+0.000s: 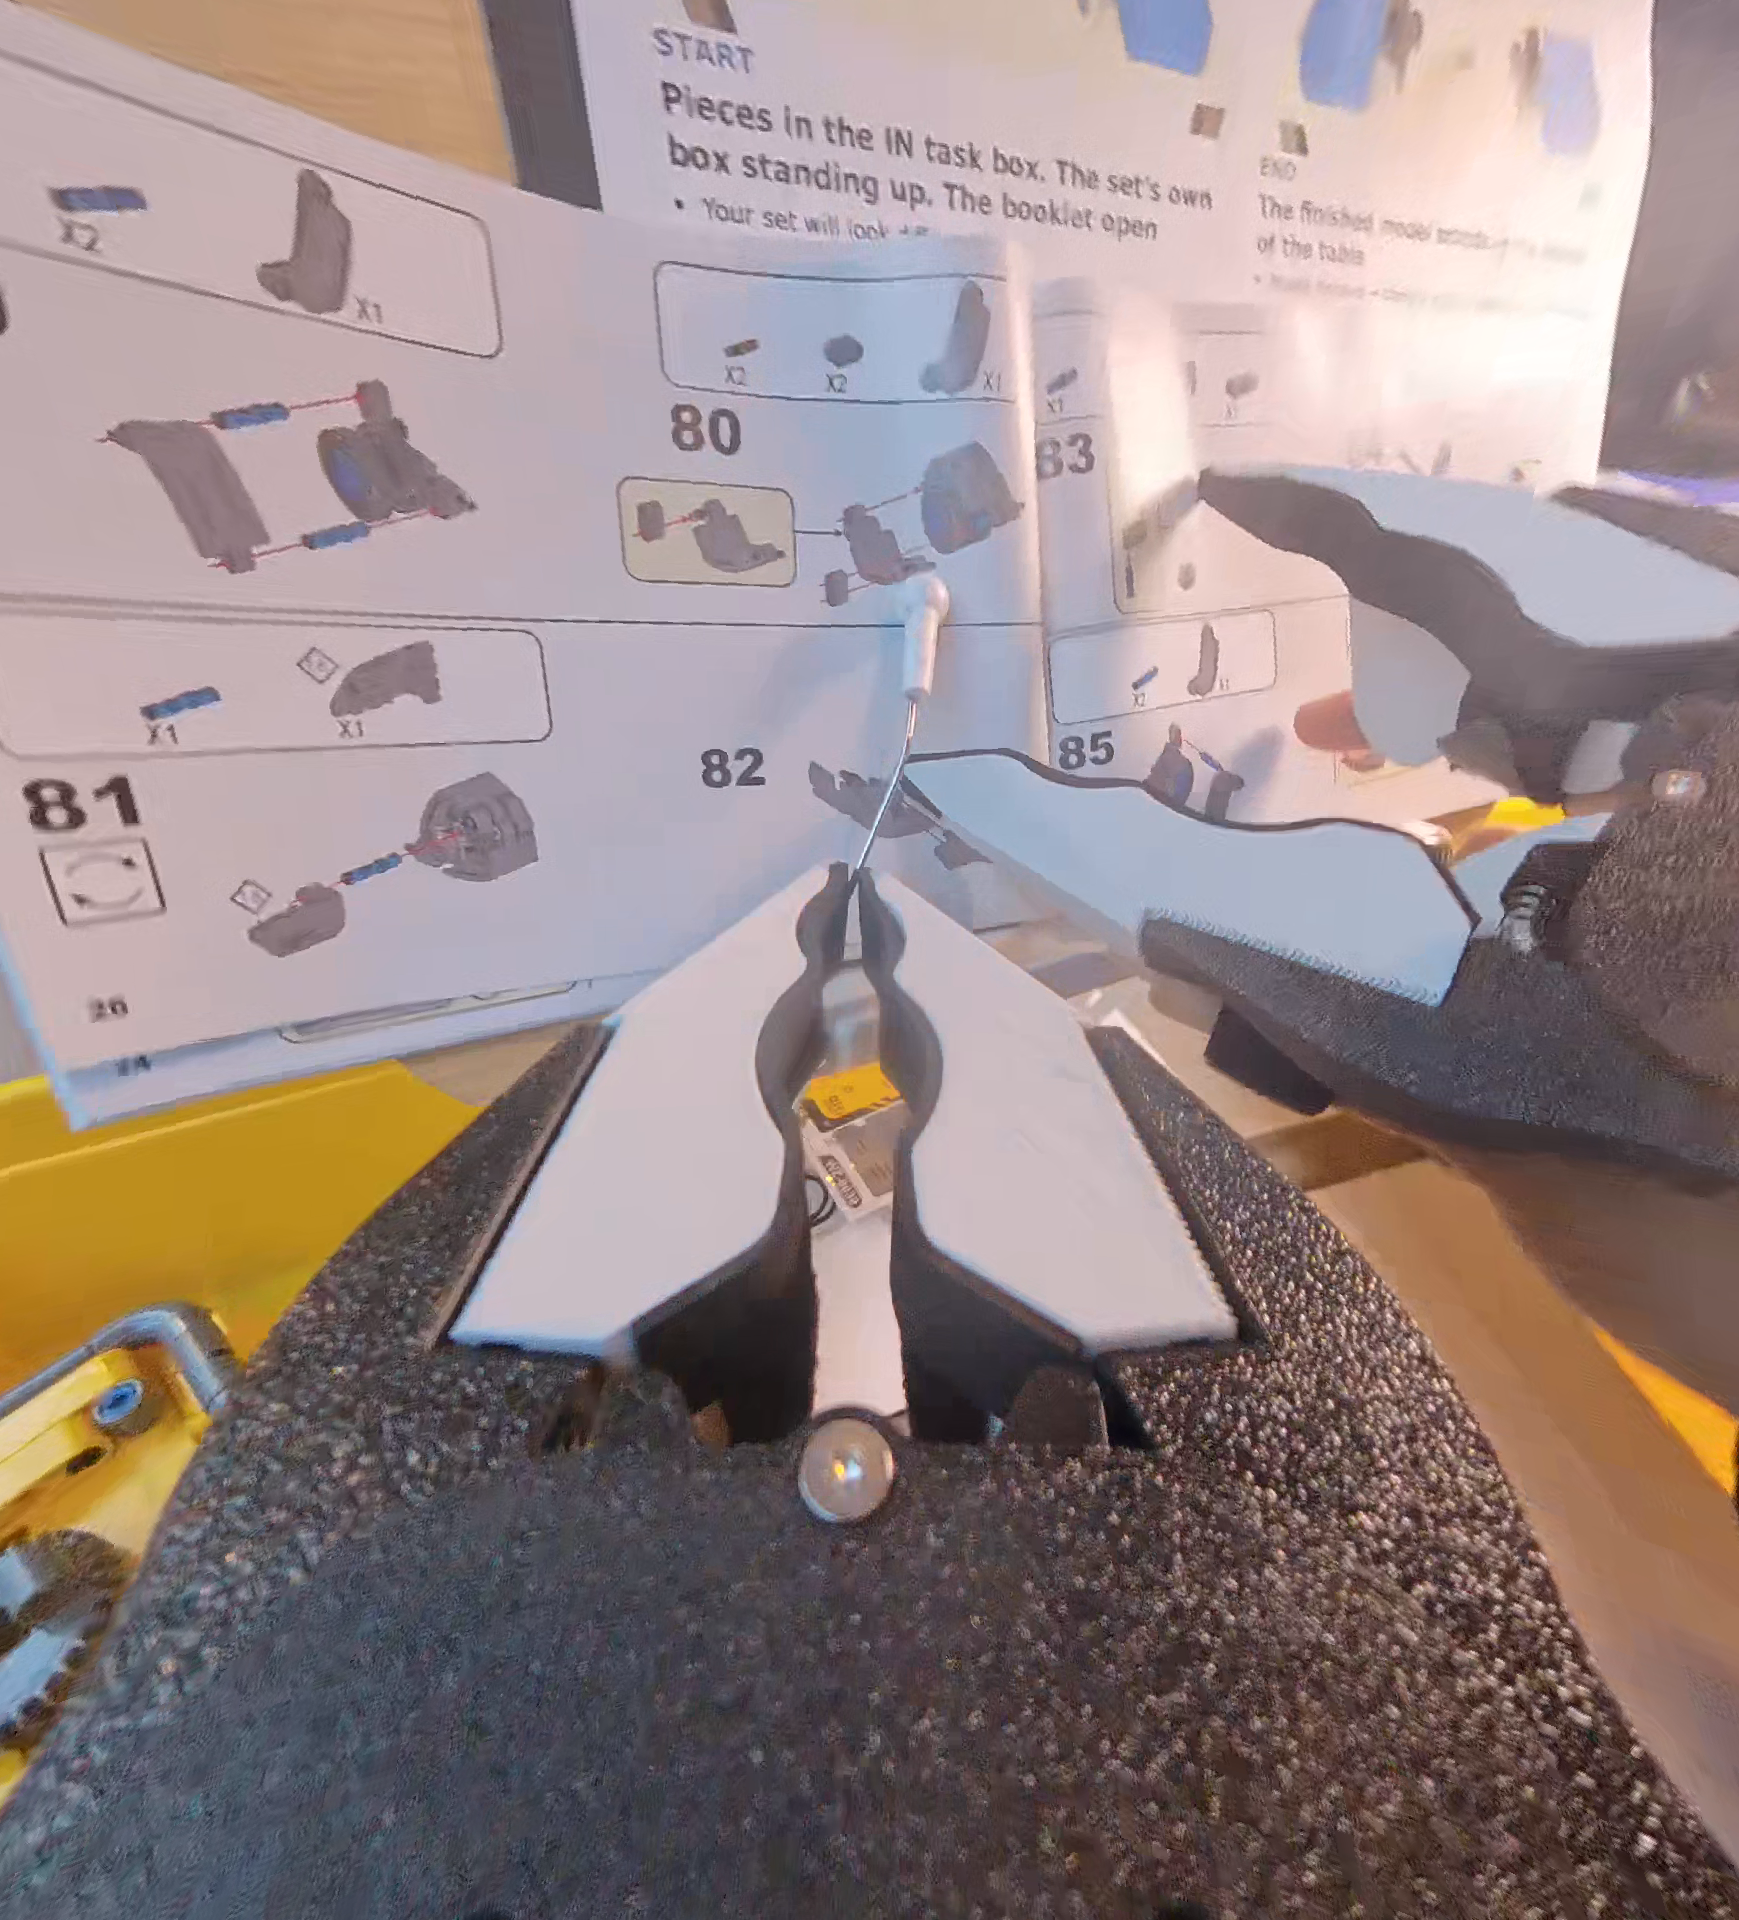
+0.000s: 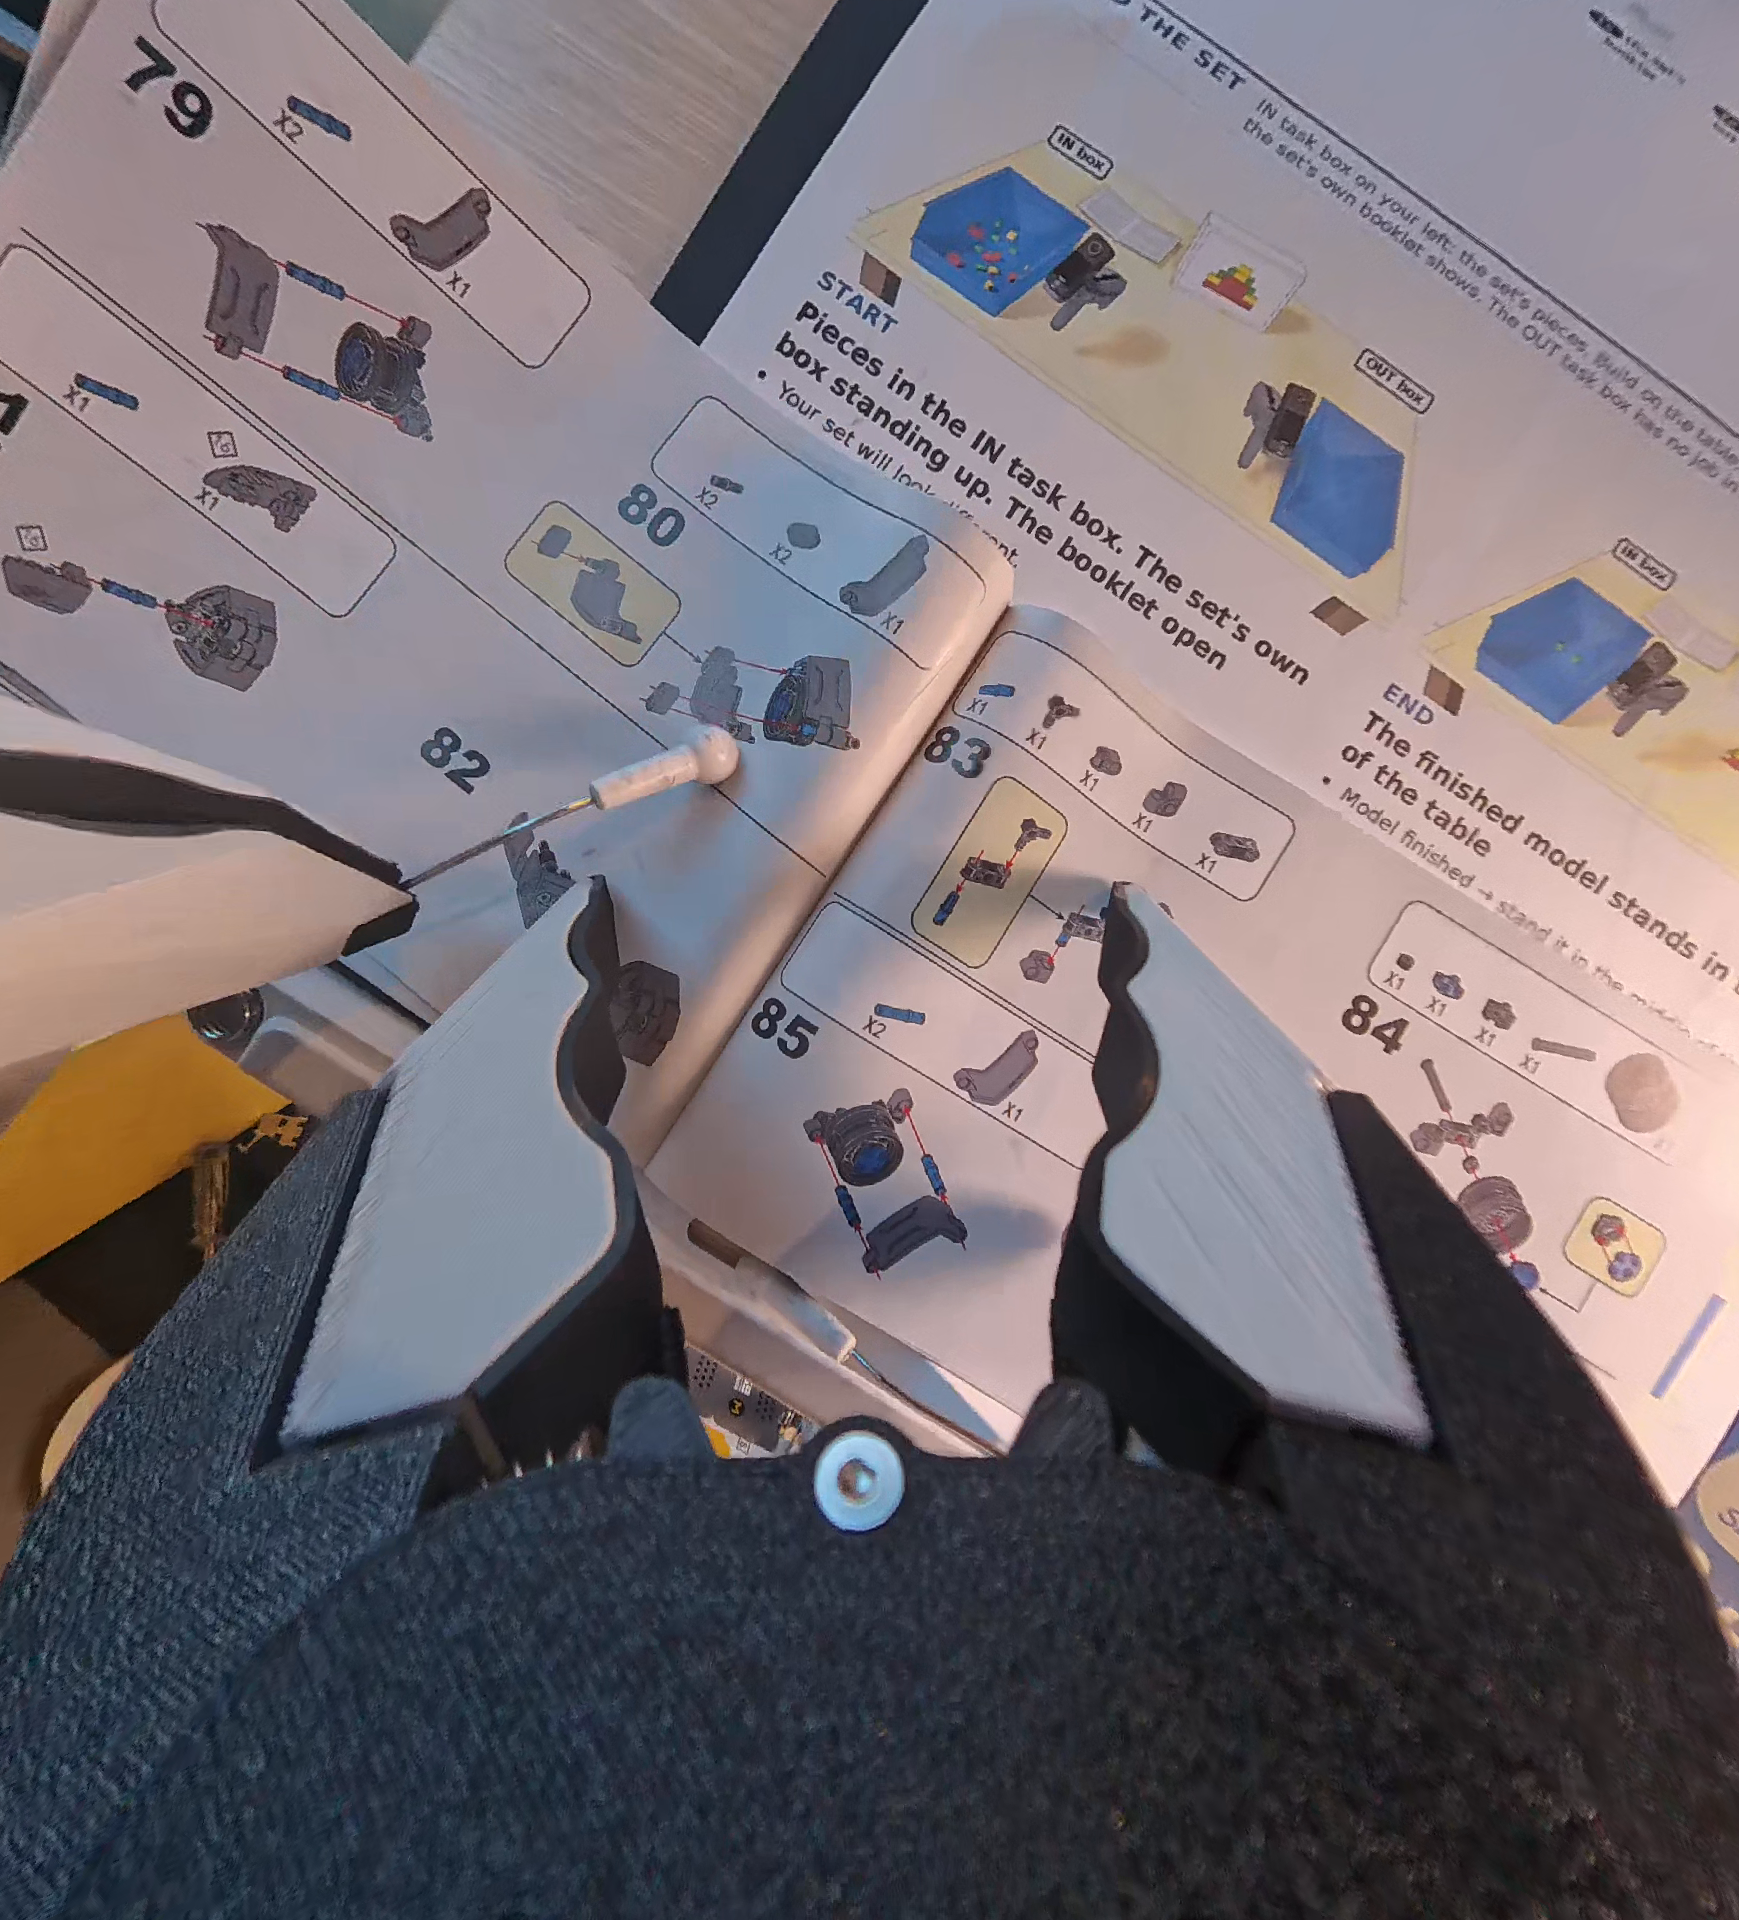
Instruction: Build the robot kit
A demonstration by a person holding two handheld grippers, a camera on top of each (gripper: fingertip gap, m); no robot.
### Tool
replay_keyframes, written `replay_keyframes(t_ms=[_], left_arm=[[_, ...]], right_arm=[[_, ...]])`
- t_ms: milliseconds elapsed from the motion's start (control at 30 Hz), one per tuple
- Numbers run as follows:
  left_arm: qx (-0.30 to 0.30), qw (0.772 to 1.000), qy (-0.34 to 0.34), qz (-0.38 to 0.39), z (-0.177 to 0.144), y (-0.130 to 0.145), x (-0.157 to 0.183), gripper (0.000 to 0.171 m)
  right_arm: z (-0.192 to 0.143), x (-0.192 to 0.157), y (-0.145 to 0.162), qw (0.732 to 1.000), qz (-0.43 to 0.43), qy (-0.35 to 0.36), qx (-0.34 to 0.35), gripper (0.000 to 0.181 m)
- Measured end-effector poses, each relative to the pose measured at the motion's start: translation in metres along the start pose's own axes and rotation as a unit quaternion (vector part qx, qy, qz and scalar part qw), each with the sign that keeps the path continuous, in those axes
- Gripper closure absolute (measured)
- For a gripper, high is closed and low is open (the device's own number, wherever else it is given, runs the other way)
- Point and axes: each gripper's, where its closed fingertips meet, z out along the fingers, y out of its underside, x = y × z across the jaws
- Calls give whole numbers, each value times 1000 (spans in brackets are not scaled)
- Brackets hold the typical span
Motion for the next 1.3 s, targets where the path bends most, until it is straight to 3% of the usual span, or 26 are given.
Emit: replay_keyframes(t_ms=[167, 300, 433, 500, 633, 667, 733, 767, 800, 833, 933, 1000, 1067, 1100, 1200, 1300], left_arm=[[-54, 993, 40, 97, -5, 0, 4, 167], [-47, 977, 32, 204, -5, -12, 11, 167], [-123, 946, 37, 298, 9, 20, 13, 171], [-112, 942, 52, 312, 8, 22, 20, 171], [-11, 964, -20, 264, -10, -29, 7, 171], [3, 969, -40, 243, -12, -38, -2, 165], [-25, 980, -26, 197, 0, -32, -8, 142], [-47, 982, -1, 185, 8, -25, -4, 144], [-46, 980, 22, 195, 12, -23, 4, 163], [-46, 973, 28, 225, 14, -23, 11, 171], [-64, 939, 15, 338, 15, -15, 21, 171], [-81, 933, 72, 344, 12, -2, 35, 171], [-78, 931, 64, 351, 11, 1, 32, 171], [-81, 934, 50, 345, 9, 0, 27, 171], [-59, 958, 72, 273, -7, -5, 31, 146], [12, 980, 72, 184, -39, -21, 25, 141]], right_arm=[[-5, -1, 3, 999, -27, -24, -2, 88], [-14, 4, 9, 998, -37, -48, -2, 89], [-36, 30, 26, 999, 4, -35, -12, 96], [-47, 51, 41, 999, 32, -16, -22, 100], [-56, 86, 71, 997, 67, 5, -49, 101], [-57, 91, 75, 996, 72, 4, -51, 103], [-57, 93, 83, 995, 86, -7, -59, 109], [-57, 93, 86, 995, 77, -6, -65, 110], [-56, 94, 88, 995, 60, -1, -74, 110], [-56, 94, 89, 996, 48, 2, -79, 110], [-57, 98, 91, 995, 43, 7, -85, 110], [-59, 99, 94, 995, 48, 5, -88, 110], [-60, 100, 95, 994, 52, -1, -94, 111], [-63, 100, 95, 994, 50, -3, -95, 110], [-81, 104, 77, 995, 76, -8, -66, 107], [-119, 113, 43, 991, 135, -8, -2, 106]])
